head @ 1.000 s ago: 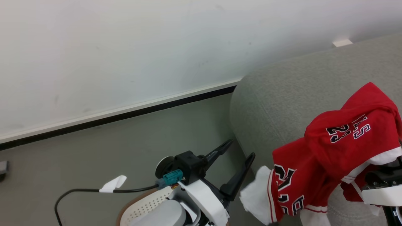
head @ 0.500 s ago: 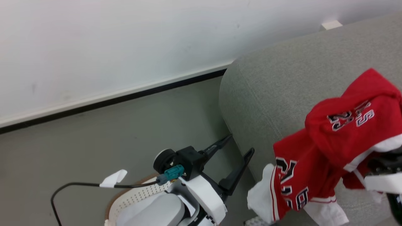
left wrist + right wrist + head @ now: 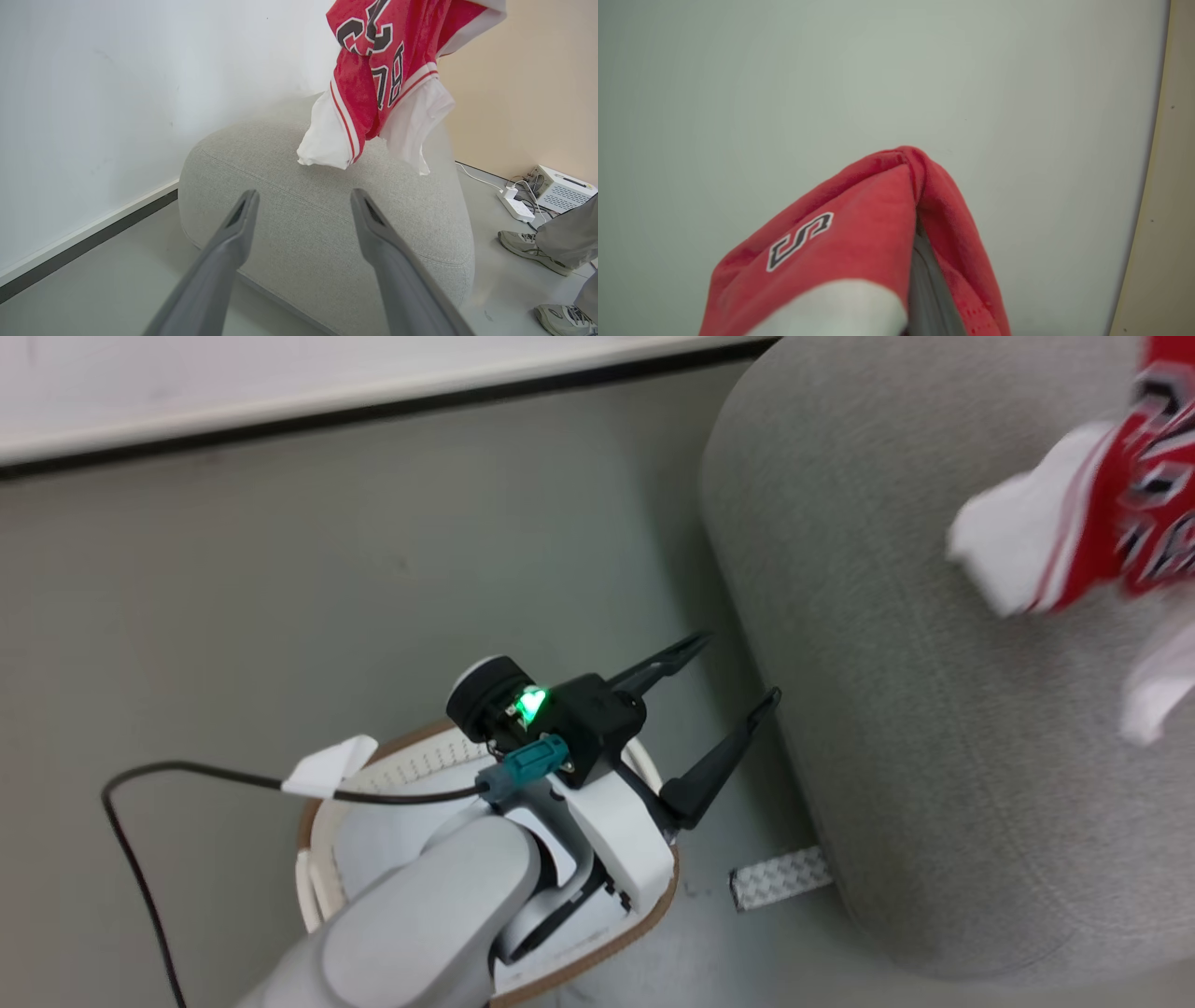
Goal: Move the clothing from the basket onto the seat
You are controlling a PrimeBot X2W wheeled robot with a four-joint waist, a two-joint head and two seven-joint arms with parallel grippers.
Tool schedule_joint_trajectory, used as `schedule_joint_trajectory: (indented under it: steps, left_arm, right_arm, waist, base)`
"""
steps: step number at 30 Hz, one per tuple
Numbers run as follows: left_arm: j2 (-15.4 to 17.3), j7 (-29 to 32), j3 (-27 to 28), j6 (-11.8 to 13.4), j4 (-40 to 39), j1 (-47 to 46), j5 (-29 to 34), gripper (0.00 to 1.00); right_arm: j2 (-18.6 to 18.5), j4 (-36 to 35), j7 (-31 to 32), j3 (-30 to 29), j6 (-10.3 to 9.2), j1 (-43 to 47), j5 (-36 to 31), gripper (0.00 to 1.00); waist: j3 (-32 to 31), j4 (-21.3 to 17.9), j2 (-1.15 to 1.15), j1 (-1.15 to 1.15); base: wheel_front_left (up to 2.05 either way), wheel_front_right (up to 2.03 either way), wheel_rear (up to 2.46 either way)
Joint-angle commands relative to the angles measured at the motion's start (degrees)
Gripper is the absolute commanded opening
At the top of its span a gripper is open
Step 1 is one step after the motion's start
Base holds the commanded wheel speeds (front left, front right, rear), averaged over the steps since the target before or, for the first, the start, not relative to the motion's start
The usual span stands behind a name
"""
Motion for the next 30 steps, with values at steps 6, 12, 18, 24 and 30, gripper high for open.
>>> schedule_joint_trajectory:
  steps: [6,12,18,24,30]
  left_arm:
    - [1.86,1.68,0.57,0.07,-2.41,-3.37,1.44,1.0]
    - [2.84,2.85,0.99,0.77,-4.56,-6.26,2.96,1.0]
    - [3.85,2.64,2.01,1.63,-5.96,-7.14,3.18,1.0]
    - [3.02,1.66,1.87,1.98,-5.78,-6.99,2.62,1.0]
    - [3.77,1.17,1.96,2.49,-4.94,-5.92,2.16,1.0]
  right_arm:
    - [-8.38,9.04,4.16,-2.5,-0.12,-12.11,1.53,0.0]
    - [-12.01,18.11,1.74,-3.67,-0.12,-18.8,0.61,0.0]
    - [-10.24,26.91,2.94,0.03,-0.13,-14.87,-1.99,0.0]
    - [-7.27,40.26,6.99,0.61,-0.13,-8.76,-0.1,0.0]
    - [-4.65,46.05,12.85,5.0,-0.13,-6.7,0.53,1.0]
  waist:
    - [12.52,6.11,0.0,-0.01]
    - [18.3,8.81,0.0,-0.01]
    - [20.93,9.89,0.0,-0.01]
    - [20.84,11.81,0.0,-0.01]
    - [18.7,12.06,0.0,-0.01]
  base:
    - [0.0,0.0,0.0]
    - [0.0,0.0,0.0]
    - [0.0,0.0,0.0]
    - [0.0,0.0,0.0]
    - [0.0,0.0,0.0]
